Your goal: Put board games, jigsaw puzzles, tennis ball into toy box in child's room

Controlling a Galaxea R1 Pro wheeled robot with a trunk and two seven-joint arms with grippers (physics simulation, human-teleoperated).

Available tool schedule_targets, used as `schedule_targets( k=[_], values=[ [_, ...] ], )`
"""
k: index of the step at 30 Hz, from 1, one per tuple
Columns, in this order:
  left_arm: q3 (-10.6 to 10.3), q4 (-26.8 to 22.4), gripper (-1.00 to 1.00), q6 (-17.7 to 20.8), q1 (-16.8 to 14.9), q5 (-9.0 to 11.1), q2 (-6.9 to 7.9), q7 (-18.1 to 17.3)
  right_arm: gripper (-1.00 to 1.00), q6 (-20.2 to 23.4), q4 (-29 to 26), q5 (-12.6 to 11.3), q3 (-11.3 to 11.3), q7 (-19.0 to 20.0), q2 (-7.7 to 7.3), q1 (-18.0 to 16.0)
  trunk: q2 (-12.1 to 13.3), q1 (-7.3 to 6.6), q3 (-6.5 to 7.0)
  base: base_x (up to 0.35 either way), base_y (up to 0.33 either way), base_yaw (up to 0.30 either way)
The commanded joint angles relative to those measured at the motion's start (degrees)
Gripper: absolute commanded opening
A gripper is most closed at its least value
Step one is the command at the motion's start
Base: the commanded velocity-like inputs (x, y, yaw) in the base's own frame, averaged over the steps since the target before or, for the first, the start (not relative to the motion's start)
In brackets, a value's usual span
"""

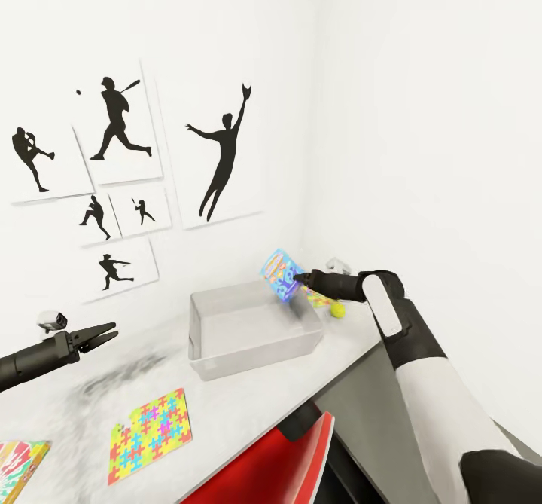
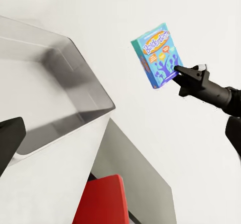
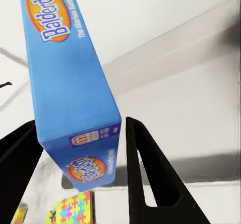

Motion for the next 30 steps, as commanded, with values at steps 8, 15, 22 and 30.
schedule_targets(
  k=[8,15,22,30],
  values=[
    [0.0,0.0,1.0,0.6,-0.1,-0.1,0.01,-0.3,-1.0,-3.4,25.5,0.4,-1.3,-1.7,-0.03,-14.0,-0.1,0.03,-0.14,0.0,0.0,0.0],
    [0.0,0.0,1.0,0.6,-0.1,-0.1,0.01,-0.3,-1.0,-6.2,29.9,0.4,-1.4,-3.0,-0.03,-16.2,-0.1,0.03,-0.14,0.0,0.0,0.0],
    [-0.1,0.0,1.0,0.6,-0.1,0.0,0.01,-0.3,-1.0,-6.7,30.3,0.3,-1.3,-3.2,0.01,-16.4,-0.1,0.03,-0.41,0.0,0.0,0.0],
    [-0.1,0.0,1.0,0.6,-0.1,0.0,0.01,-0.3,-1.0,-6.4,30.4,0.0,-1.3,-3.0,0.27,-16.4,-0.1,0.03,-1.13,0.0,0.0,0.0]
  ],
)
